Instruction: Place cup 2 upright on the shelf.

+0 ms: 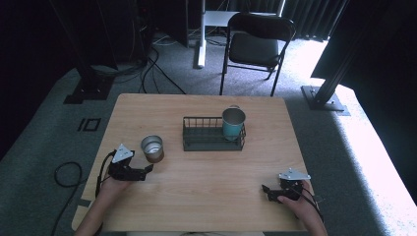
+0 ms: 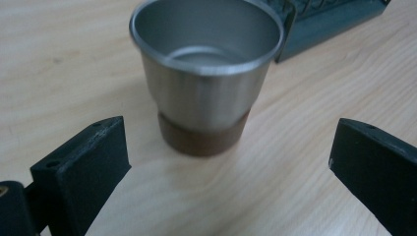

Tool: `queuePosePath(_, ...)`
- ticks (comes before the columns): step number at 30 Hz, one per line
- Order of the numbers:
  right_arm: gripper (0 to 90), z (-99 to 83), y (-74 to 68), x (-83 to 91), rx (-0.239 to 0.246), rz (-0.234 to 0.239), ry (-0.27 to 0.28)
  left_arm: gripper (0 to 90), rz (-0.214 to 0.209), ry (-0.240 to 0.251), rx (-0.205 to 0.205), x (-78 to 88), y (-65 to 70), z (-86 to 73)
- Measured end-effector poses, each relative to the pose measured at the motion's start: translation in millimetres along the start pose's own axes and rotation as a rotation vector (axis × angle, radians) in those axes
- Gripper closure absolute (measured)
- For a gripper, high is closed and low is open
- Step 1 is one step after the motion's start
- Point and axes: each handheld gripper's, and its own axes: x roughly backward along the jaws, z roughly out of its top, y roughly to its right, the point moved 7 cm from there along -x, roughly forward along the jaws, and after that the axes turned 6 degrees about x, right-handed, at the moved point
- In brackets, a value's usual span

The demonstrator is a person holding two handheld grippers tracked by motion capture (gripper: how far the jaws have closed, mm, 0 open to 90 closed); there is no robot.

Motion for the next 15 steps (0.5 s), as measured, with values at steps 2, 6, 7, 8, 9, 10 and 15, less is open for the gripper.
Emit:
queuePosePath(2, 12.0, 0.0, 0.0, 0.0, 0.0, 0.0, 0.0, 2.1, -0.002, 0.004, 0.0, -2.3, 0.7, 5.7)
queuePosePath(6, 12.0, 0.0, 0.0, 0.0, 0.0, 0.0, 0.0, 2.1, 0.004, 0.005, 0.0, -8.5, -0.3, 12.1)
queuePosePath(7, 12.0, 0.0, 0.0, 0.0, 0.0, 0.0, 0.0, 2.1, -0.001, 0.005, 0.007, -10.2, -0.9, 13.2)
queuePosePath(8, 12.0, 0.0, 0.0, 0.0, 0.0, 0.0, 0.0, 2.1, -0.008, 0.007, 0.017, -11.4, -1.7, 14.3)
queuePosePath(9, 12.0, 0.0, 0.0, 0.0, 0.0, 0.0, 0.0, 2.1, -0.002, 0.011, 0.021, -12.1, -3.0, 15.3)
queuePosePath(10, 12.0, 0.0, 0.0, 0.0, 0.0, 0.0, 0.0, 2.1, -0.005, 0.018, 0.024, -13.3, -4.0, 17.2)
queuePosePath(15, 12.0, 0.0, 0.0, 0.0, 0.0, 0.0, 0.0, 2.1, -0.011, 0.034, 0.026, -19.1, -4.3, 23.9)
